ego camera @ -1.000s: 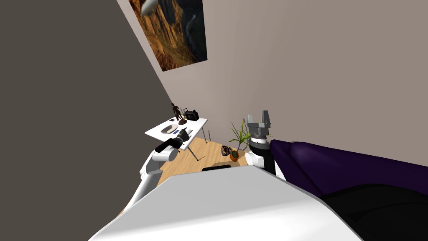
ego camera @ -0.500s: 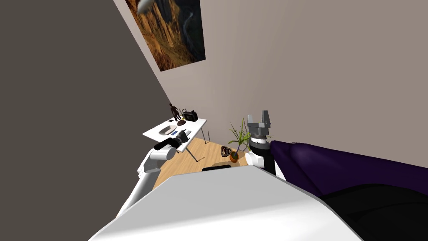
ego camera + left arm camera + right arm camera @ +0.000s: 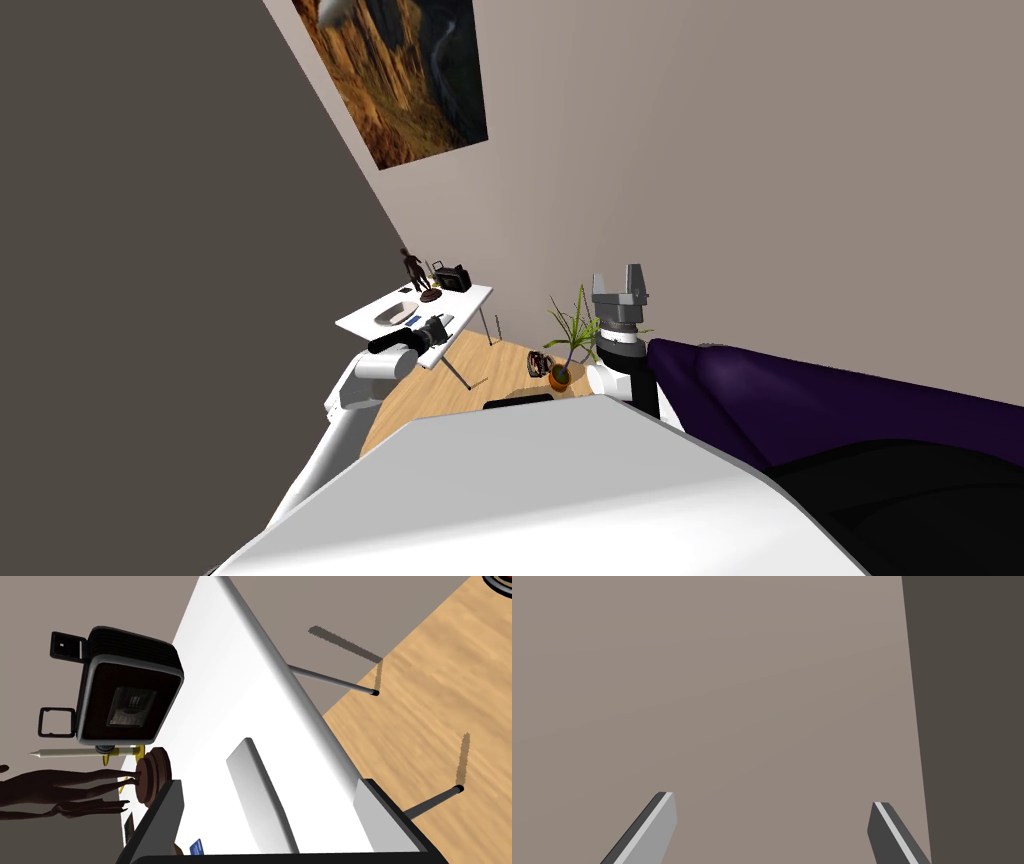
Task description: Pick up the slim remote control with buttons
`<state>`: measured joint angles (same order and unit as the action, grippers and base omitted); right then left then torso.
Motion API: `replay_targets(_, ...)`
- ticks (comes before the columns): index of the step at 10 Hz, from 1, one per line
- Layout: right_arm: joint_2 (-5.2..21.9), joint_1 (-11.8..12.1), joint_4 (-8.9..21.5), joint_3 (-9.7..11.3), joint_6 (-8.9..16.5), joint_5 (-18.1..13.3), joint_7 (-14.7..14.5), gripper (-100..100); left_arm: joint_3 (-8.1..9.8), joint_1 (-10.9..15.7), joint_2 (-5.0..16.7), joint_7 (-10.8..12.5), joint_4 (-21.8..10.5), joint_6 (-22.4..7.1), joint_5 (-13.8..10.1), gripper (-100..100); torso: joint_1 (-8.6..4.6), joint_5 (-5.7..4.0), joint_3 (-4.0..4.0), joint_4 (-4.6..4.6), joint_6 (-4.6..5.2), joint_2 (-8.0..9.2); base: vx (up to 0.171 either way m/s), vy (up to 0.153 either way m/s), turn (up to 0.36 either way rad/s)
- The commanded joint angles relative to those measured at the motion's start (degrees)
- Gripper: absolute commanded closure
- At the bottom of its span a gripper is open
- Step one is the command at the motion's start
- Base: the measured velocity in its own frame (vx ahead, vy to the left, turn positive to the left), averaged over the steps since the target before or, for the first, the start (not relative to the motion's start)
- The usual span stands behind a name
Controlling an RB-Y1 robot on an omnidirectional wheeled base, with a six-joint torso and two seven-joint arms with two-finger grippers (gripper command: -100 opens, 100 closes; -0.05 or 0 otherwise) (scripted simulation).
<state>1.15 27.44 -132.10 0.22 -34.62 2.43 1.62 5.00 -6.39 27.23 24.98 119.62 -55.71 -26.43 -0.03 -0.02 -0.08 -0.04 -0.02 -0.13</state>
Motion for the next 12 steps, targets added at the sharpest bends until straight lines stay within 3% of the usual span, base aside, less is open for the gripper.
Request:
replay_targets(1,0.0,0.0,0.0,0.0,0.0,0.0,0.0,0,1.13,1.0,0.8,1.5,-1.5,-2.9,-1.3,-100,0.0,0.0,0.0,0.0,0.0,0.0,0.058,-0.022,-0.004)
replay_targets(2,0.0,0.0,0.0,0.0,0.0,0.0,0.0,0,1.13,1.0,0.8,1.5,-1.5,-4.4,-1.3,-100,0.0,0.0,-0.03,-0.01,0.0,-0.07,0.06,-0.036,-0.002)
replay_targets(3,0.0,0.0,0.0,0.0,0.0,0.0,0.0,0,2.35,1.7,1.6,3.0,-2.5,-6.0,-2.5,-100,-0.05,0.0,-0.04,-0.02,0.0,-0.08,0.078,-0.041,0.002)
replay_targets(5,0.0,0.0,0.0,0.0,0.0,0.0,0.0,0,2.35,1.7,1.6,3.0,-2.5,-8.7,-2.5,-100,-0.06,-0.01,-0.07,-0.03,0.0,-0.13,0.052,-0.026,0.002)
replay_targets(8,0.0,0.0,0.0,0.0,0.0,0.0,0.0,0,4.98,2.9,2.9,6.1,-4.8,-14.4,-4.8,-100,-0.01,0.0,-0.04,-0.02,0.0,-0.07,0.071,-0.026,0.002)
replay_targets(9,0.0,0.0,0.0,0.0,0.0,0.0,0.0,0,4.98,2.9,2.9,6.1,-4.8,-16.3,-4.8,-100,-0.03,0.0,-0.09,-0.03,0.0,-0.17,0.083,-0.021,0.005)
replay_targets(10,0.0,0.0,0.0,0.0,0.0,0.0,0.0,0,6.36,3.5,3.5,7.6,-6.0,-17.8,-5.8,-100,0.0,0.0,-0.1,-0.04,0.0,-0.16,0.097,-0.003,0.004)
replay_targets(12,0.0,0.0,0.0,0.0,0.0,0.0,0.0,0,6.36,3.5,3.5,7.6,-6.0,-20.1,-5.8,-100,0.05,0.02,-0.1,-0.04,0.0,-0.16,0.053,-0.01,0.001)
